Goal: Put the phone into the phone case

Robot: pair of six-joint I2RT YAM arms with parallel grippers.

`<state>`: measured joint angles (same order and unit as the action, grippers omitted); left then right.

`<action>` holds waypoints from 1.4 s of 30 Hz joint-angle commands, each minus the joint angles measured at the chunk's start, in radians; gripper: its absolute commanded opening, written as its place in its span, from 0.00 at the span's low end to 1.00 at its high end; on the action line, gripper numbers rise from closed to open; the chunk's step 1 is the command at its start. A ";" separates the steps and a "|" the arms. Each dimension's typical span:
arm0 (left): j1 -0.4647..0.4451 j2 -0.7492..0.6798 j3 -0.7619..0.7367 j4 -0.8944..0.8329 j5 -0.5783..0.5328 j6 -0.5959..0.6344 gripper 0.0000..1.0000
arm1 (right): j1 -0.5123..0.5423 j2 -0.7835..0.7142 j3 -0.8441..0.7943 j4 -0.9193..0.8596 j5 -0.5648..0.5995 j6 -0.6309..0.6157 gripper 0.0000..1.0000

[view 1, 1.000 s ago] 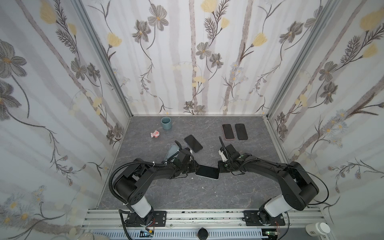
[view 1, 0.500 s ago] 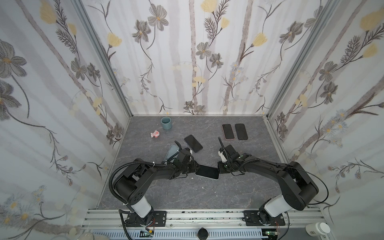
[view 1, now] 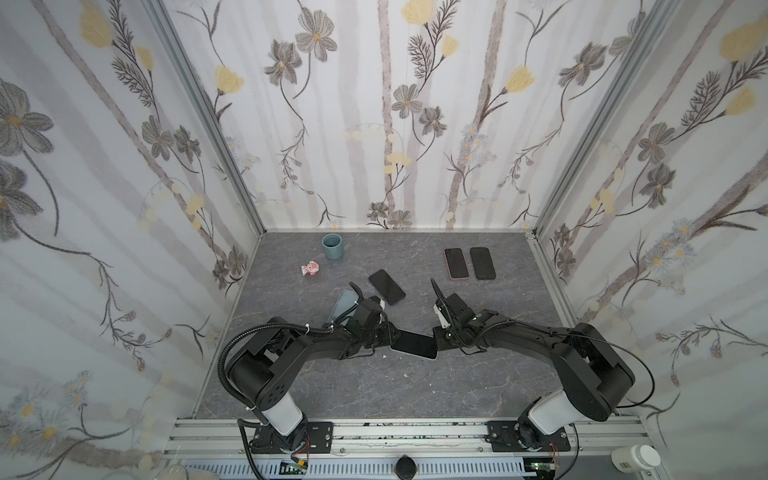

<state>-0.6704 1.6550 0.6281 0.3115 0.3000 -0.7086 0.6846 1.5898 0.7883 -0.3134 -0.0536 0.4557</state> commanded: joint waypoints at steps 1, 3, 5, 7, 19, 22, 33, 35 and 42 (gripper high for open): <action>-0.001 0.008 -0.004 -0.043 0.001 -0.012 0.36 | 0.019 0.049 -0.027 -0.125 -0.032 0.020 0.12; -0.001 0.008 -0.004 -0.043 0.001 -0.012 0.36 | 0.027 0.053 -0.027 -0.124 -0.030 0.024 0.13; -0.002 0.010 -0.006 -0.041 0.000 -0.013 0.36 | 0.033 0.053 -0.025 -0.124 -0.022 0.026 0.13; -0.001 0.012 -0.005 -0.041 0.001 -0.013 0.36 | 0.039 0.055 -0.017 -0.130 -0.013 0.027 0.13; -0.001 0.005 -0.004 -0.040 -0.002 -0.009 0.36 | 0.187 0.138 0.108 -0.292 0.248 -0.024 0.15; -0.002 0.005 -0.004 -0.039 0.001 -0.011 0.36 | 0.203 0.156 0.122 -0.307 0.270 -0.023 0.15; 0.007 -0.044 0.046 -0.097 -0.016 0.028 0.36 | 0.198 0.050 0.231 -0.238 0.268 -0.052 0.27; 0.014 -0.072 0.077 -0.131 -0.022 0.054 0.36 | 0.188 0.014 0.256 -0.217 0.275 -0.068 0.33; 0.067 -0.225 0.195 -0.321 -0.075 0.223 0.38 | 0.142 -0.172 0.252 -0.104 0.255 -0.166 0.57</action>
<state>-0.6209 1.4704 0.7906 0.0898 0.2623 -0.5880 0.8303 1.4731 1.0500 -0.4873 0.2176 0.3538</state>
